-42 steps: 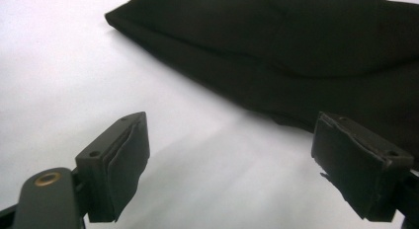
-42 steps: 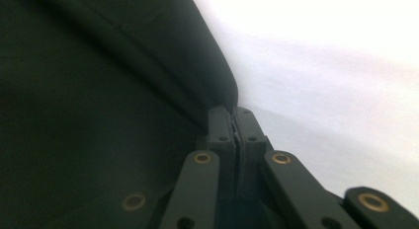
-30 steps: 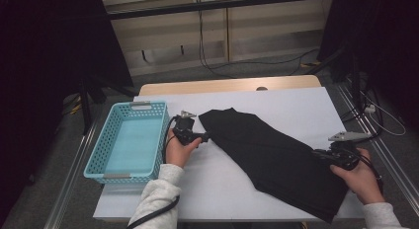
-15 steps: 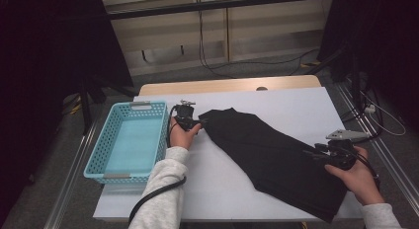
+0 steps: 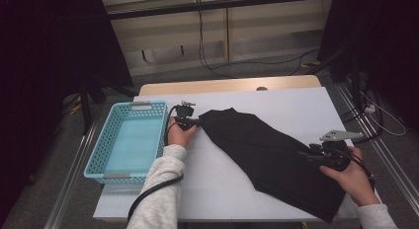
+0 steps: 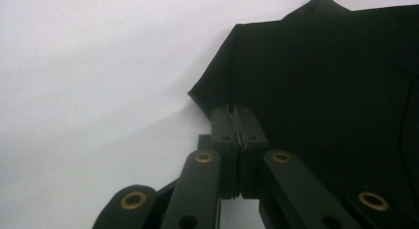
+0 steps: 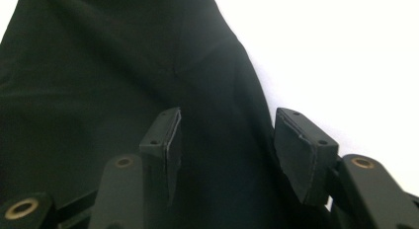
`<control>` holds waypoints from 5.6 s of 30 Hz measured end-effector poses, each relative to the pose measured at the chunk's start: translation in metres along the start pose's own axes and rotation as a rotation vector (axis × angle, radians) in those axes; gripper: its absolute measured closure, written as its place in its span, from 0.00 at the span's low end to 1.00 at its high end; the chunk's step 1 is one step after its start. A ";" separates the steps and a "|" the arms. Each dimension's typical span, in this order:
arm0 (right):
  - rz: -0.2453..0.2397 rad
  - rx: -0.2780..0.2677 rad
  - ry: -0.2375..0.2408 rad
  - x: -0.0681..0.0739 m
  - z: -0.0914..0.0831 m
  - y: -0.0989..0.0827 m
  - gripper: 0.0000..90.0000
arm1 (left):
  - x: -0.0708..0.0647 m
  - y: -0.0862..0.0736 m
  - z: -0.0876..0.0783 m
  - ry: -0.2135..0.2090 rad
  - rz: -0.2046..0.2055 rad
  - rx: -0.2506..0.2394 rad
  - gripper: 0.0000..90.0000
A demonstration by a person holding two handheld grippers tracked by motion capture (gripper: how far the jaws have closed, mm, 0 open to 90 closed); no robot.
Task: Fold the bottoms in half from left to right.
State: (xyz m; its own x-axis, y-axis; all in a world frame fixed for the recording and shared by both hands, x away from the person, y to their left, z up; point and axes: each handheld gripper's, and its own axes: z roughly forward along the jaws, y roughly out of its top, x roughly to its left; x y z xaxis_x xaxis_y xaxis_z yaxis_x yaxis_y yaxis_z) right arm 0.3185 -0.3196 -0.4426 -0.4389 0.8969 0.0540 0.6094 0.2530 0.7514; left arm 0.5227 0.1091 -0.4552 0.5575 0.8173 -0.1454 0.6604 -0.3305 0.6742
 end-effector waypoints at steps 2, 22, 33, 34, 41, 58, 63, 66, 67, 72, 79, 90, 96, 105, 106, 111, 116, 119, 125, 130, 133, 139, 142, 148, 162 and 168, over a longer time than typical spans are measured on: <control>-0.002 0.000 0.004 0.001 0.000 0.000 0.50 | 0.001 -0.001 -0.005 0.018 -0.011 0.012 1.00; -0.016 -0.019 0.043 0.011 0.006 0.005 0.41 | 0.001 0.003 0.013 0.078 0.063 -0.067 0.49; -0.016 -0.022 0.041 0.012 0.002 0.003 0.40 | -0.010 0.009 0.002 0.023 0.010 0.028 0.98; -0.016 -0.022 0.042 0.013 0.003 0.003 0.40 | -0.011 0.008 -0.003 0.023 -0.004 0.029 0.98; -0.027 -0.016 0.050 0.015 0.005 0.005 0.40 | -0.011 -0.005 -0.037 0.054 -0.025 0.026 0.99; -0.039 -0.021 0.076 0.022 0.009 0.010 0.38 | -0.001 -0.003 -0.031 0.035 -0.006 -0.047 0.45; -0.036 -0.019 0.080 0.021 0.009 0.008 0.38 | -0.001 0.010 -0.012 0.043 0.007 -0.071 0.43; -0.036 -0.024 0.083 0.021 0.008 0.008 0.38 | 0.002 0.013 0.000 0.061 0.031 -0.062 0.46; -0.035 -0.024 0.084 0.021 0.007 0.007 0.38 | 0.003 0.013 0.003 0.057 0.035 -0.057 0.47; -0.031 -0.023 0.085 0.021 0.005 0.006 0.37 | 0.003 0.008 0.013 0.051 0.050 -0.041 0.61; -0.033 -0.017 0.086 0.022 0.007 0.005 0.37 | -0.005 0.008 0.008 -0.060 0.025 -0.020 0.96; -0.032 -0.025 0.083 0.024 0.008 0.006 0.35 | -0.039 -0.011 -0.027 -0.202 0.122 -0.138 0.96; -0.016 -0.020 0.073 0.026 0.016 0.007 0.34 | -0.043 -0.030 -0.025 -0.210 0.148 -0.131 0.95; -0.017 -0.019 0.074 0.026 0.018 0.007 0.33 | -0.043 -0.028 -0.029 -0.198 0.143 -0.154 0.81; -0.014 -0.021 0.074 0.026 0.017 0.007 0.33 | -0.043 -0.027 -0.030 -0.200 0.150 -0.153 0.79; -0.014 -0.021 0.073 0.025 0.016 0.007 0.33 | -0.045 -0.024 -0.033 -0.201 0.150 -0.169 0.77; -0.016 -0.021 0.073 0.025 0.015 0.007 0.33 | -0.050 -0.023 -0.035 -0.205 0.160 -0.167 0.76; -0.014 -0.015 0.074 0.026 0.015 0.007 0.33 | -0.052 -0.026 -0.029 -0.218 0.153 -0.129 0.77; -0.017 -0.016 0.074 0.026 0.015 0.007 0.33 | -0.043 -0.025 -0.021 -0.190 0.132 -0.115 0.76; -0.019 -0.018 0.076 0.026 0.016 0.007 0.33 | -0.029 -0.010 -0.017 -0.123 0.097 -0.149 0.61; -0.020 -0.015 0.077 0.026 0.016 0.007 0.33 | -0.021 -0.003 -0.011 -0.062 0.087 -0.150 0.51; -0.016 -0.021 0.074 0.023 0.014 0.006 0.33 | -0.006 -0.005 -0.007 0.033 0.033 -0.111 0.36; -0.013 -0.024 0.071 0.022 0.013 0.005 0.33 | -0.001 -0.007 -0.009 0.067 0.039 -0.095 0.33; -0.016 -0.025 0.070 0.023 0.011 0.006 0.32 | 0.002 -0.014 -0.011 0.081 0.021 -0.067 0.30; -0.019 -0.029 0.069 0.023 0.009 0.006 0.32 | 0.003 -0.019 -0.015 0.075 -0.032 -0.005 0.37; -0.023 -0.025 0.072 0.026 0.011 0.006 0.32 | 0.001 -0.018 -0.019 0.049 -0.082 0.022 0.67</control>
State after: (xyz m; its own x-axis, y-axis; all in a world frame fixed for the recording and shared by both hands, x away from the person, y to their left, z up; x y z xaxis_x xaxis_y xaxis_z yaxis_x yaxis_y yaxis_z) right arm 0.3179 -0.2913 -0.4439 -0.4995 0.8623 0.0827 0.5824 0.2637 0.7689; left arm 0.5014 0.1253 -0.4537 0.4766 0.8638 -0.1635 0.7137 -0.2716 0.6457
